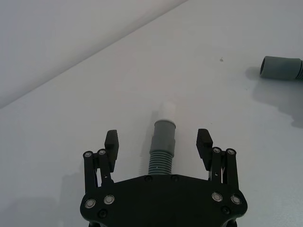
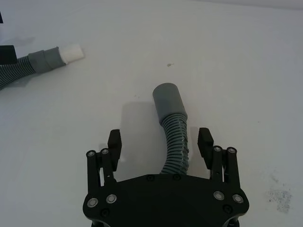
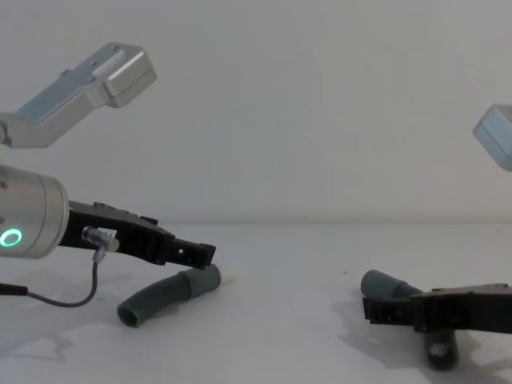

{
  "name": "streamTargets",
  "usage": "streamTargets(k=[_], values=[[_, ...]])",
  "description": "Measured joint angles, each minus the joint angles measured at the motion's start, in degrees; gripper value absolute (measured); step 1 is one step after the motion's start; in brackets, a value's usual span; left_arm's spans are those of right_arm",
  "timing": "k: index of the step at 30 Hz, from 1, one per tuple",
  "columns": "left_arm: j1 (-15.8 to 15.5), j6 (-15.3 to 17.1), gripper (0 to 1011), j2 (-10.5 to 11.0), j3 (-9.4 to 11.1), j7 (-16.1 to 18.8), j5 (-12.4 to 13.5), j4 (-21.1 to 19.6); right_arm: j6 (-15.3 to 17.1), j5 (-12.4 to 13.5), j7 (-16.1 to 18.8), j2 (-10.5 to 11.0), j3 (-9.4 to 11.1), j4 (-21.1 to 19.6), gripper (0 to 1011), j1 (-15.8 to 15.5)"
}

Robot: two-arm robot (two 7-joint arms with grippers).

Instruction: Use both hands to pick up one end of the pipe from the table, align the ends, and insert them.

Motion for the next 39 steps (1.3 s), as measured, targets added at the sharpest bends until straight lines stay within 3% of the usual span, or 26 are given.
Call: streamTargets(k=[7,18,19,24,25,29,39], values=[[0.1,0.1,1000,-0.1,-0.2,0.1,0.1,-0.1,0.3,0.1,0.3,-0.2,0.2,0.2,870,0.1],[0.2,0.2,1000,-0.2,-0.3,0.2,0.2,-0.2,0.6,0.1,0.4,-0.3,0.2,0.3,548,0.2],[0.3,0.3,1000,-0.3,-0.3,0.2,0.2,-0.2,0.7,0.1,0.4,-0.3,0.3,0.4,479,0.2],[0.2,0.5,1000,-0.3,-0.4,0.1,0.2,-0.2,0.7,0.1,0.5,-0.3,0.3,0.4,346,0.2],[0.2,0.7,1000,-0.2,-0.4,-0.1,0.2,-0.2,0.7,0.1,0.5,-0.3,0.3,0.4,281,0.2],[-0.2,1.4,1000,-0.1,-0.4,-1.0,0.0,0.0,0.7,0.1,0.5,-0.4,0.3,0.4,189,0.2],[-2.9,3.2,1000,0.7,1.0,-4.9,-0.5,1.9,0.8,0.1,0.5,-0.4,0.3,0.4,149,0.2]])
